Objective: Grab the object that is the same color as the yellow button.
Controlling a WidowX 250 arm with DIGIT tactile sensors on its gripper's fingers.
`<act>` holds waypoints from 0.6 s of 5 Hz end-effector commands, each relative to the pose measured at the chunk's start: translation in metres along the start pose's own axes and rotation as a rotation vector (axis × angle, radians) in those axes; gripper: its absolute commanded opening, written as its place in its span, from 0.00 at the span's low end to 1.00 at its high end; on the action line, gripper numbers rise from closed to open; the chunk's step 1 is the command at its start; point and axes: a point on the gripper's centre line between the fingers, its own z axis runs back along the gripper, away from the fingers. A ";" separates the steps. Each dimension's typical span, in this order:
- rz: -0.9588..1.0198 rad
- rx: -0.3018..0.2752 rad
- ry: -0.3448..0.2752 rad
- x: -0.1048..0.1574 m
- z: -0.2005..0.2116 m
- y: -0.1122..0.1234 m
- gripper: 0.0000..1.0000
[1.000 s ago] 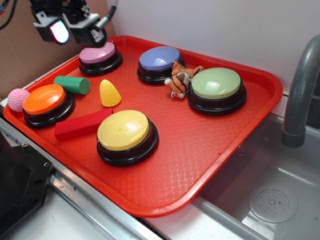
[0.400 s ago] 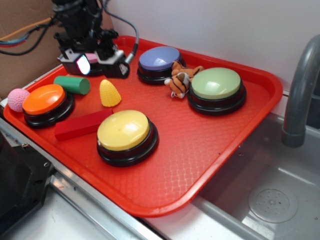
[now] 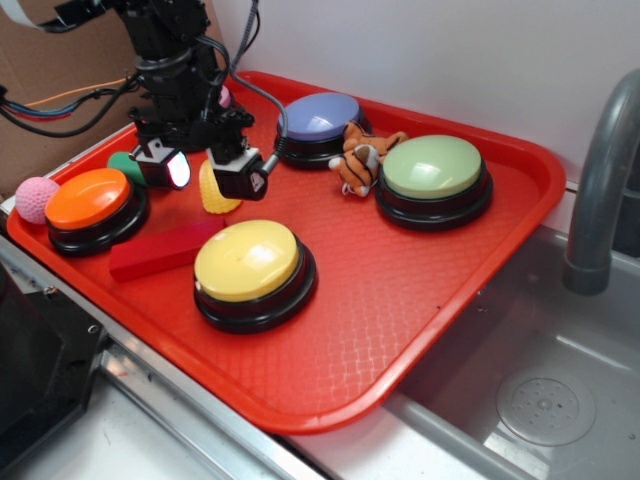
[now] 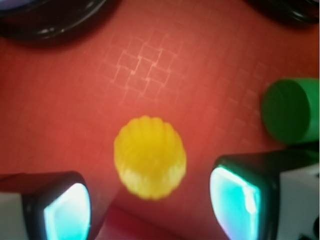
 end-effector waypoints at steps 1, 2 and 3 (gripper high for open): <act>0.027 -0.003 -0.098 0.010 -0.005 -0.006 0.08; 0.038 0.001 -0.105 0.010 -0.009 -0.007 0.00; 0.012 0.017 -0.076 0.009 -0.003 -0.012 0.00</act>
